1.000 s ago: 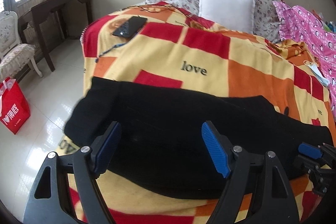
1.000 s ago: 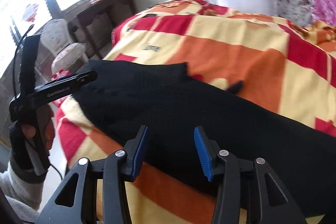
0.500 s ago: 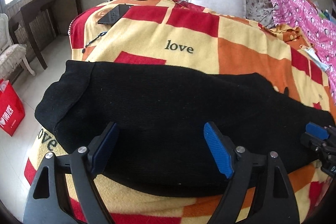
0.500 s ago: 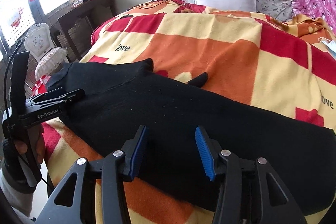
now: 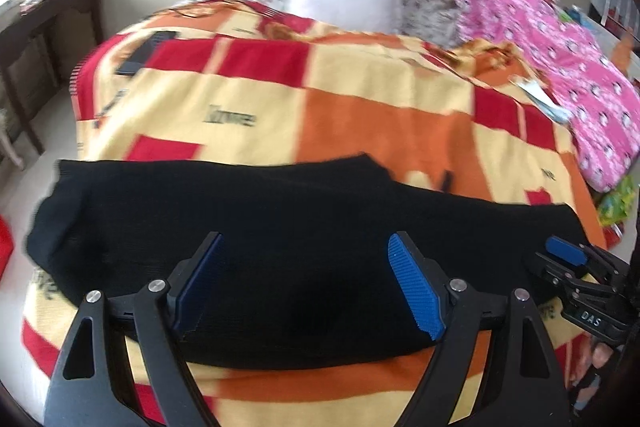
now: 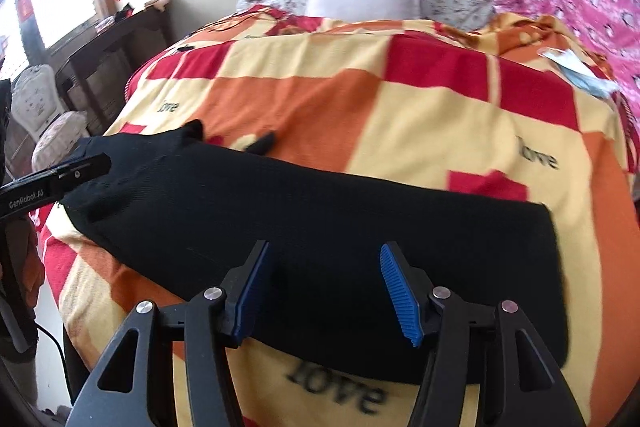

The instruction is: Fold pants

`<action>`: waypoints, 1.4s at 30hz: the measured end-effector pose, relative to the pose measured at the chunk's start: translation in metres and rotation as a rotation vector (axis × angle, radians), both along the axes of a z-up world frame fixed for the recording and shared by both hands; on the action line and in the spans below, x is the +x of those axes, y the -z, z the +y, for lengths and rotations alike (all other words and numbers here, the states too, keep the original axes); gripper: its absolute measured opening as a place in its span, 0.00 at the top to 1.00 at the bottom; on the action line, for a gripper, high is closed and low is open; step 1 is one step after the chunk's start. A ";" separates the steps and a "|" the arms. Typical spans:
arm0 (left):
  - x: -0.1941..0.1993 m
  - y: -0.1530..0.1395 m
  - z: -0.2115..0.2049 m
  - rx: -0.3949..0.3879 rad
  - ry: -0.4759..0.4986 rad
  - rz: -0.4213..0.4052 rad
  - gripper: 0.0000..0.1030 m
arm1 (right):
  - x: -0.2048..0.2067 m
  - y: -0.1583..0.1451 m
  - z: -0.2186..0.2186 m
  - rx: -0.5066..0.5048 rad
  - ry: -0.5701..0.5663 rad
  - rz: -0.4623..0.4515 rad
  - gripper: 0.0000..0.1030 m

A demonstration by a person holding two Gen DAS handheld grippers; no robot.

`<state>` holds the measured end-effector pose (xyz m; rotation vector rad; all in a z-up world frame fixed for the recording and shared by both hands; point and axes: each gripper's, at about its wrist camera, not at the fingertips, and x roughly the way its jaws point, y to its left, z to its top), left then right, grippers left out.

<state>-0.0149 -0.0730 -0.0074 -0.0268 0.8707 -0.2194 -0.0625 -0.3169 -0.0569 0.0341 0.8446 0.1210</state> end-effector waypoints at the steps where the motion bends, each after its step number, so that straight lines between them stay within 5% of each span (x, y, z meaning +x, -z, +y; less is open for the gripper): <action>1: 0.001 0.001 -0.009 0.001 0.021 0.009 0.19 | -0.002 0.000 -0.006 0.001 0.014 0.000 0.44; 25: 0.014 0.008 -0.204 0.057 0.499 0.063 0.19 | -0.064 -0.006 -0.100 0.064 0.190 -0.003 0.37; 42: 0.026 0.017 -0.286 0.061 0.694 0.097 0.19 | -0.064 0.010 -0.120 0.236 0.202 0.000 0.35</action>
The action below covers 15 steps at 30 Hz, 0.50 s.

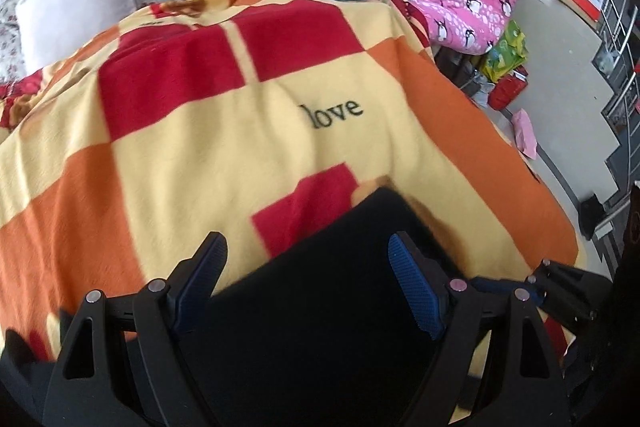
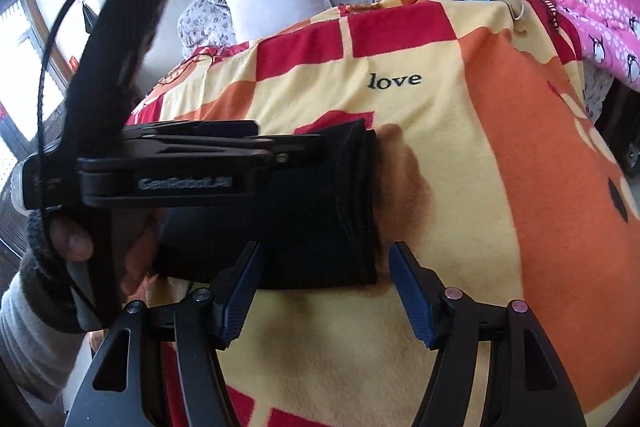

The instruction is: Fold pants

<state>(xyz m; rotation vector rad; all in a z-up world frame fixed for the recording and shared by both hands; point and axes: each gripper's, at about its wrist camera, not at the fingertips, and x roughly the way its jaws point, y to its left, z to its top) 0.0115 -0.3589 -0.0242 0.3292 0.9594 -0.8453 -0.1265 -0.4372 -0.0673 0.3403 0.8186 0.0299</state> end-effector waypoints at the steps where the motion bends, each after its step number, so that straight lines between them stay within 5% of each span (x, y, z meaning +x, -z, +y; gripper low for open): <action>1: 0.001 0.001 -0.004 -0.005 0.015 0.011 0.19 | 0.000 0.001 -0.001 0.010 0.002 -0.006 0.35; 8: 0.005 0.010 -0.026 -0.042 0.059 0.105 0.19 | 0.001 0.003 -0.001 0.048 0.013 -0.045 0.34; 10: -0.005 0.012 -0.035 -0.005 0.107 0.053 0.20 | 0.002 0.003 -0.002 0.056 0.017 -0.054 0.37; 15: -0.021 0.011 -0.039 0.021 0.172 -0.043 0.59 | 0.005 0.008 -0.004 0.074 0.047 -0.075 0.72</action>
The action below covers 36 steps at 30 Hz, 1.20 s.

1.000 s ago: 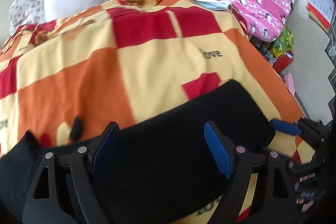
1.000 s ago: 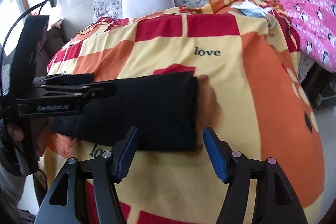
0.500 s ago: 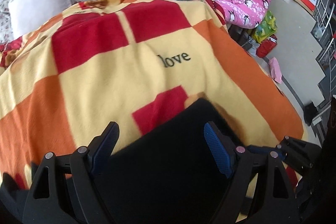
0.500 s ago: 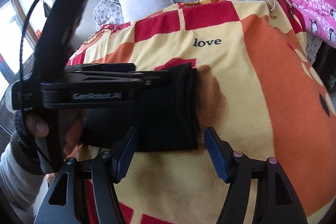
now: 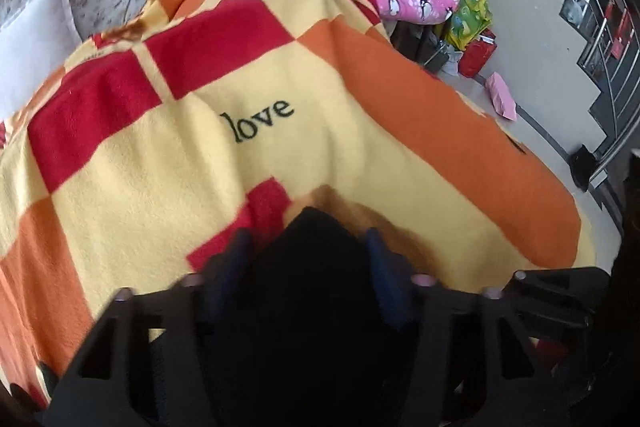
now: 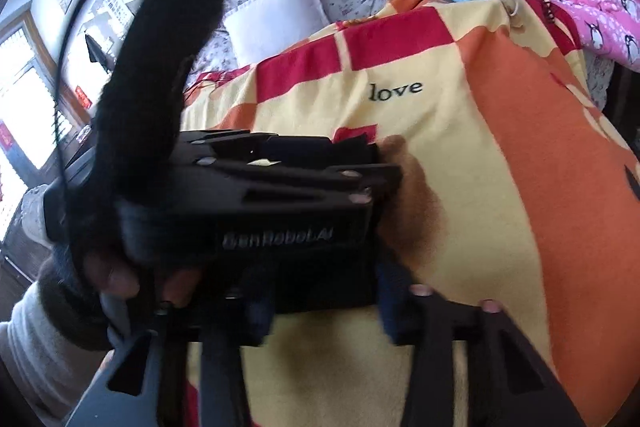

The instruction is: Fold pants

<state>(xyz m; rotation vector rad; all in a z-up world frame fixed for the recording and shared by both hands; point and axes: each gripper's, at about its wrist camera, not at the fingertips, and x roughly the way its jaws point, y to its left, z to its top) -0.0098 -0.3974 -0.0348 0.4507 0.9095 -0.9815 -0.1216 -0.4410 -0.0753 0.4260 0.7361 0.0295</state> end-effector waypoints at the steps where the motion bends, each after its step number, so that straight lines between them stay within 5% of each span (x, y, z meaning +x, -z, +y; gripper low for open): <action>1: 0.002 -0.001 0.002 -0.016 0.001 0.017 0.68 | 0.001 0.001 -0.003 0.028 -0.001 -0.006 0.76; 5: 0.012 -0.013 0.017 -0.088 -0.012 0.074 0.89 | -0.001 -0.004 -0.005 0.083 -0.014 -0.041 0.82; 10: 0.020 -0.058 0.059 -0.217 -0.039 0.069 0.89 | -0.002 -0.045 0.019 0.041 -0.076 -0.126 0.83; 18: 0.041 -0.097 0.165 -0.246 -0.247 -0.022 0.88 | 0.027 -0.090 0.096 -0.015 -0.275 -0.195 0.83; 25: 0.047 -0.074 0.275 -0.195 -0.515 -0.031 0.54 | 0.077 -0.052 0.192 -0.002 -0.513 -0.096 0.83; 29: 0.043 -0.060 0.316 -0.217 -0.602 0.021 0.41 | 0.107 -0.014 0.228 0.051 -0.594 0.034 0.68; 34: 0.029 -0.046 0.329 -0.214 -0.643 0.053 0.35 | 0.079 -0.045 0.210 0.069 -0.618 -0.043 0.45; 36: 0.023 -0.038 0.323 -0.215 -0.627 0.076 0.33 | 0.071 -0.058 0.188 0.024 -0.549 -0.071 0.44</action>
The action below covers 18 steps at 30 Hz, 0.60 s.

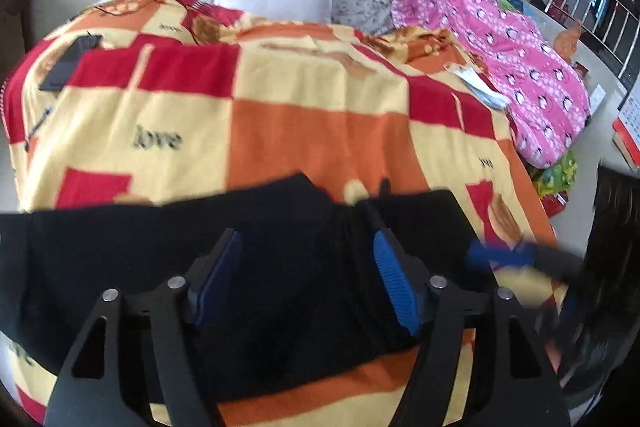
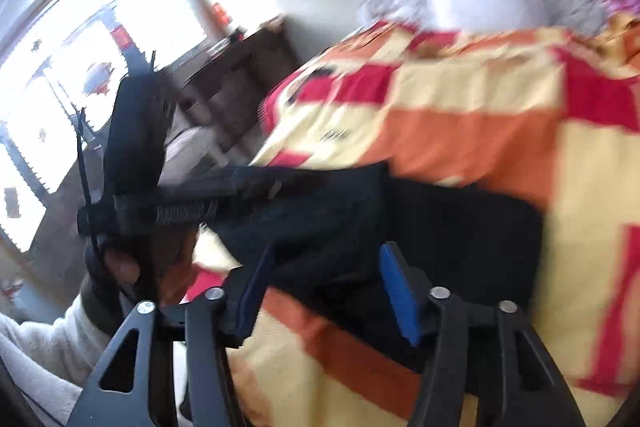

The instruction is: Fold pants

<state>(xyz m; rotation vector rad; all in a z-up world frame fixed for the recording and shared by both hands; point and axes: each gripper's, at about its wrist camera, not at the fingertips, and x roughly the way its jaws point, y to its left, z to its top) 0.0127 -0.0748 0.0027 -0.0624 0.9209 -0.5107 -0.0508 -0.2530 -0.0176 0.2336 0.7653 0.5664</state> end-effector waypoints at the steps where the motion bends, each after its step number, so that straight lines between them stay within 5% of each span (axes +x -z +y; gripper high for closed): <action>1: -0.003 0.003 -0.004 0.001 0.006 0.005 0.32 | -0.001 -0.003 -0.012 -0.034 0.058 -0.009 0.42; 9: -0.014 0.033 -0.046 0.020 0.038 0.074 0.31 | 0.013 0.035 -0.050 -0.108 0.251 0.064 0.59; 10: -0.015 0.037 -0.053 0.032 0.055 0.083 0.37 | 0.014 0.037 -0.051 -0.107 0.251 0.063 0.59; 13: -0.019 0.035 -0.060 0.083 0.047 0.027 0.81 | 0.014 0.037 -0.057 -0.106 0.250 0.063 0.59; 14: -0.017 0.033 -0.058 0.064 0.052 0.042 0.89 | 0.014 0.035 -0.058 -0.108 0.249 0.065 0.58; 18: -0.018 0.013 -0.044 0.050 0.054 -0.003 0.90 | 0.009 0.024 -0.052 -0.100 0.228 0.048 0.56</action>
